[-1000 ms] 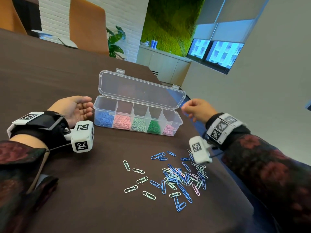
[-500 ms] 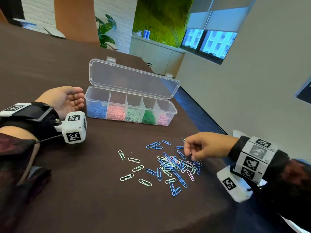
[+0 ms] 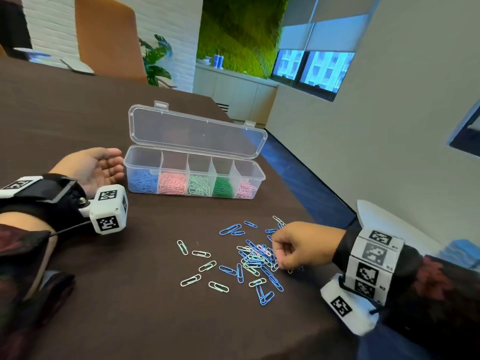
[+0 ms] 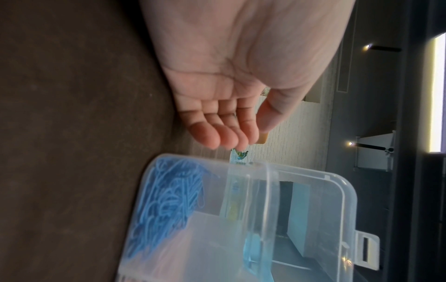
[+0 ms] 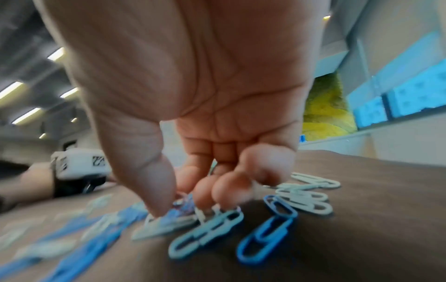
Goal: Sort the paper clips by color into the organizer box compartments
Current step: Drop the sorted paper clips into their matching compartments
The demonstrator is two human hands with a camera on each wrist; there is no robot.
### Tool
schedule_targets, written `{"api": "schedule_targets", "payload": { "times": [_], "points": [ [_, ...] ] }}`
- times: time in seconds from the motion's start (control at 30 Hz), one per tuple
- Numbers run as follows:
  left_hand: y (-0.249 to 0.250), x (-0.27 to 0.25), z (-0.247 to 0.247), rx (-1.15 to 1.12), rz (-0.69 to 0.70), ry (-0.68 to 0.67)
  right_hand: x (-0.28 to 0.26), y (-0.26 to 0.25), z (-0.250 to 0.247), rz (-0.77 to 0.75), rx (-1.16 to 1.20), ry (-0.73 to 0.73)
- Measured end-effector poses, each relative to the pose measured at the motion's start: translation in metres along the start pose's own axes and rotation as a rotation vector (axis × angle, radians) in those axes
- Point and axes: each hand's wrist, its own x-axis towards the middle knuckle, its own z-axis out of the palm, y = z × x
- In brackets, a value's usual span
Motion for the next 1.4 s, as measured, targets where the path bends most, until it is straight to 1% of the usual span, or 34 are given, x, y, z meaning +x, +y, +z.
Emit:
{"api": "schedule_targets", "payload": {
  "times": [0.03, 0.07, 0.13, 0.2, 0.27, 0.3, 0.33, 0.37, 0.4, 0.47, 0.5, 0.53, 0.6, 0.77, 0.87, 0.93, 1.0, 1.07, 1.13, 1.23, 1.3, 1.37, 1.4],
  "points": [
    [0.0, 0.0, 0.0, -0.002, 0.001, 0.0, 0.001, 0.003, -0.003, -0.017, 0.108, 0.048],
    [0.0, -0.001, 0.0, -0.004, 0.002, 0.0, 0.003, 0.007, -0.005, -0.026, 0.276, 0.105],
    [0.0, -0.001, 0.0, -0.009, 0.005, 0.0, 0.004, 0.014, -0.011, -0.036, 0.704, 0.211],
    [-0.001, -0.001, 0.0, -0.012, 0.008, 0.0, 0.006, 0.021, -0.016, -0.019, 1.105, 0.268],
    [-0.001, -0.001, 0.0, -0.009, 0.007, -0.003, 0.008, 0.028, -0.02, 0.027, 1.337, 0.287],
    [-0.001, -0.002, 0.001, -0.006, 0.006, -0.005, 0.009, 0.03, -0.02, 0.057, 1.367, 0.279],
    [-0.001, -0.002, 0.001, -0.004, 0.006, -0.007, 0.009, 0.032, -0.02, 0.09, 1.331, 0.265],
    [-0.001, -0.002, 0.001, -0.002, 0.005, -0.007, 0.009, 0.032, -0.019, 0.119, 1.208, 0.245],
    [0.0, -0.002, 0.001, 0.0, 0.006, -0.006, 0.007, 0.032, -0.018, 0.143, 0.988, 0.213],
    [0.0, -0.002, 0.0, 0.003, 0.005, -0.003, 0.005, 0.025, -0.015, 0.163, 0.449, 0.127],
    [0.0, -0.002, 0.0, 0.002, 0.002, -0.004, 0.005, 0.022, -0.013, 0.161, 0.242, 0.091],
    [0.0, -0.001, 0.0, 0.001, -0.001, -0.005, 0.007, 0.018, -0.009, 0.158, 0.11, 0.071],
    [-0.001, -0.001, 0.001, 0.003, -0.005, -0.008, 0.011, 0.014, -0.004, 0.154, 0.002, 0.067],
    [0.0, 0.0, 0.0, 0.0, -0.015, -0.011, 0.012, 0.011, -0.003, 0.161, 0.004, 0.065],
    [-0.001, -0.001, 0.0, -0.005, -0.016, -0.01, 0.01, 0.013, -0.008, 0.164, 0.037, 0.092],
    [-0.001, -0.001, 0.001, -0.007, -0.016, 0.001, 0.01, 0.013, -0.015, 0.159, 0.124, 0.151],
    [-0.002, -0.001, 0.002, -0.015, -0.017, 0.01, 0.015, 0.012, -0.025, 0.158, 0.309, 0.255],
    [-0.003, -0.001, 0.001, -0.027, -0.022, 0.015, 0.027, 0.009, -0.039, 0.154, 0.486, 0.368],
    [-0.003, -0.001, 0.001, -0.036, -0.024, 0.019, 0.046, 0.007, -0.057, 0.159, 0.566, 0.448],
    [-0.003, -0.001, 0.001, -0.039, -0.017, 0.016, 0.08, 0.001, -0.085, 0.194, 0.568, 0.549],
    [-0.002, -0.001, 0.001, -0.033, -0.015, 0.009, 0.098, -0.003, -0.099, 0.245, 0.474, 0.591],
    [-0.001, 0.0, 0.0, -0.033, -0.013, 0.006, 0.111, -0.008, -0.107, 0.311, 0.351, 0.566],
    [0.0, 0.001, 0.0, -0.034, -0.01, 0.008, 0.115, -0.01, -0.108, 0.324, 0.35, 0.547]
  ]
}}
